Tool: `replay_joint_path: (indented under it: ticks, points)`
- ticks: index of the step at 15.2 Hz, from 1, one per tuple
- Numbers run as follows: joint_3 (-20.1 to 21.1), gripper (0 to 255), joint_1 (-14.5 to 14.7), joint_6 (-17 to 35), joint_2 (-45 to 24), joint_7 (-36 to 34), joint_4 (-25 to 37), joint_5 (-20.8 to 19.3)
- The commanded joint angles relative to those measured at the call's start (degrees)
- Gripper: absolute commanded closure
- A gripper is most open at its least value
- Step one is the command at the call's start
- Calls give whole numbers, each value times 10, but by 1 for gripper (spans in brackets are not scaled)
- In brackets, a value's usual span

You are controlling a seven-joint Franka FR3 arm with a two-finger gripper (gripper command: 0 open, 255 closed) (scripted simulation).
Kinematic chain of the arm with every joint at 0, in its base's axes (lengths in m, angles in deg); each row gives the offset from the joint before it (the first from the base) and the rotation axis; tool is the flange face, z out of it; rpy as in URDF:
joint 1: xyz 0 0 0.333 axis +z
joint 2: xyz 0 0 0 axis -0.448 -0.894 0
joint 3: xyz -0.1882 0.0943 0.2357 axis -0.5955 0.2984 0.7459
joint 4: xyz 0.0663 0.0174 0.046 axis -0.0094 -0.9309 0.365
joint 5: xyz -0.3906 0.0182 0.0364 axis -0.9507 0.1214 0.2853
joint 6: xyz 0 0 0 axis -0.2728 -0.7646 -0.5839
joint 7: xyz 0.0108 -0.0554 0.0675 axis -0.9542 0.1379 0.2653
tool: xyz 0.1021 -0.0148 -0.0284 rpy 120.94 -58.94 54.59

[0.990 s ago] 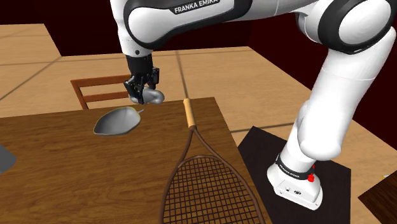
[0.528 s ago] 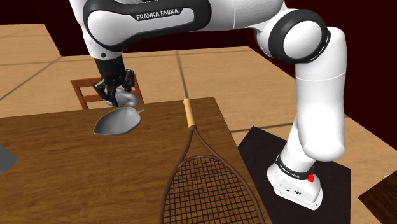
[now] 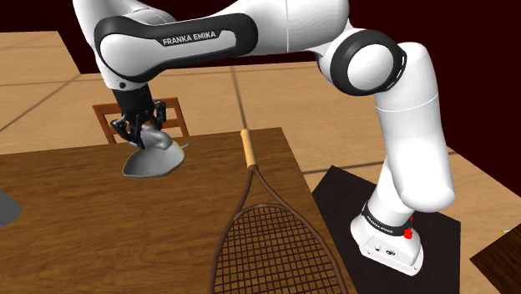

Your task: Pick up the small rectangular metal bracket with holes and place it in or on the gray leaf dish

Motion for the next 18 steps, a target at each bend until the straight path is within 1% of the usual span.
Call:
replay_joint_path:
  ticks: [1, 7, 14, 15, 18]
  points:
    - [0, 255, -2, 17, 1, -1, -17, 0]
    - [-1, 255, -6, 63, 2, -4, -65, -1]
    - [-1, 255, -6, 63, 2, -4, -65, -1]
    - [-1, 0, -6, 63, 2, -4, -65, -1]
    - [-1, 0, -6, 63, 2, -4, -65, -1]
